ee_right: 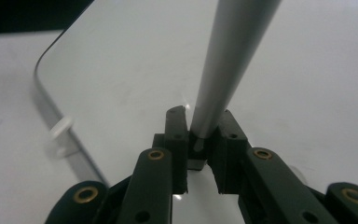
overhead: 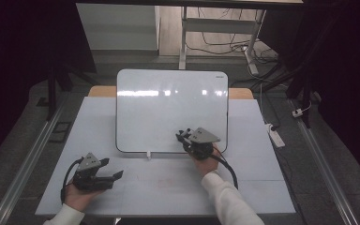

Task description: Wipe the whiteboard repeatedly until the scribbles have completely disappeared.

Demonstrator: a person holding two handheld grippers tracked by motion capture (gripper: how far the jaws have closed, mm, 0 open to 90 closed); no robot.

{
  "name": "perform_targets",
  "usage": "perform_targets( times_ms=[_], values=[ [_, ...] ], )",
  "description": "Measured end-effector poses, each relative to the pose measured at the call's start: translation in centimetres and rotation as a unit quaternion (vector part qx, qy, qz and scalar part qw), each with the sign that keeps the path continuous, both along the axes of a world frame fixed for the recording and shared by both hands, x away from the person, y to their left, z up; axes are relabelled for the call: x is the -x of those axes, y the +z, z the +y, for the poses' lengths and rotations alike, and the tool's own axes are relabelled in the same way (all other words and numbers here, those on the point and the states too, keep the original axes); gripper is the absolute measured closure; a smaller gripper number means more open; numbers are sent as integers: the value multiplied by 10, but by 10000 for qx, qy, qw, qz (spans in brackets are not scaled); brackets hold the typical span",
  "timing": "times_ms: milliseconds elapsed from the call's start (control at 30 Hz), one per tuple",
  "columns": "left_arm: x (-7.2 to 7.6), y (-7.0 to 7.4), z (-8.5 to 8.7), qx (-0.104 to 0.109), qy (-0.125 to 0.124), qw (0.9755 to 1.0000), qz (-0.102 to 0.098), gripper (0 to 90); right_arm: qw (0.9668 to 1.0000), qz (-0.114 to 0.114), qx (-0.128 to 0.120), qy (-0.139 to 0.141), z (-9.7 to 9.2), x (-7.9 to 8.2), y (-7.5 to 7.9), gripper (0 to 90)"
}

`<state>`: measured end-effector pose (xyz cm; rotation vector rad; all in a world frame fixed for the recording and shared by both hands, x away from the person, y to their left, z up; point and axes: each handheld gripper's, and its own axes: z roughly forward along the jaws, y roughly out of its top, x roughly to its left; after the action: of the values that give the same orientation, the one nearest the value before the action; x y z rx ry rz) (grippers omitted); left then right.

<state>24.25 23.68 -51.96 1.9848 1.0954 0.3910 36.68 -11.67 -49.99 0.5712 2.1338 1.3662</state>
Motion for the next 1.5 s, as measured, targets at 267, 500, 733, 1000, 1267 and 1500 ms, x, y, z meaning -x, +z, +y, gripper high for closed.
perform_targets(
  times_ms=[267,500,733,1000,1267,1500],
  values=[
    [0,0,2,34,29,10000,-11,234,9985,-1,-127,-530,-45,-3,7,780],
    [-1,0,1,22,30,10000,9,233,9992,-16,7,-392,-38,0,4,780],
    [-1,0,2,22,38,10000,1,234,9993,-15,-32,-364,-43,2,2,780],
    [-1,-1,2,28,49,10000,3,234,9994,-24,-74,-339,-48,1,1,780],
    [-1,0,2,19,51,10000,-3,233,9979,-107,-321,-555,-55,-14,12,780],
    [-2,-2,2,2,58,10000,33,234,9992,-122,-228,-316,-46,-17,13,780]
  ],
)
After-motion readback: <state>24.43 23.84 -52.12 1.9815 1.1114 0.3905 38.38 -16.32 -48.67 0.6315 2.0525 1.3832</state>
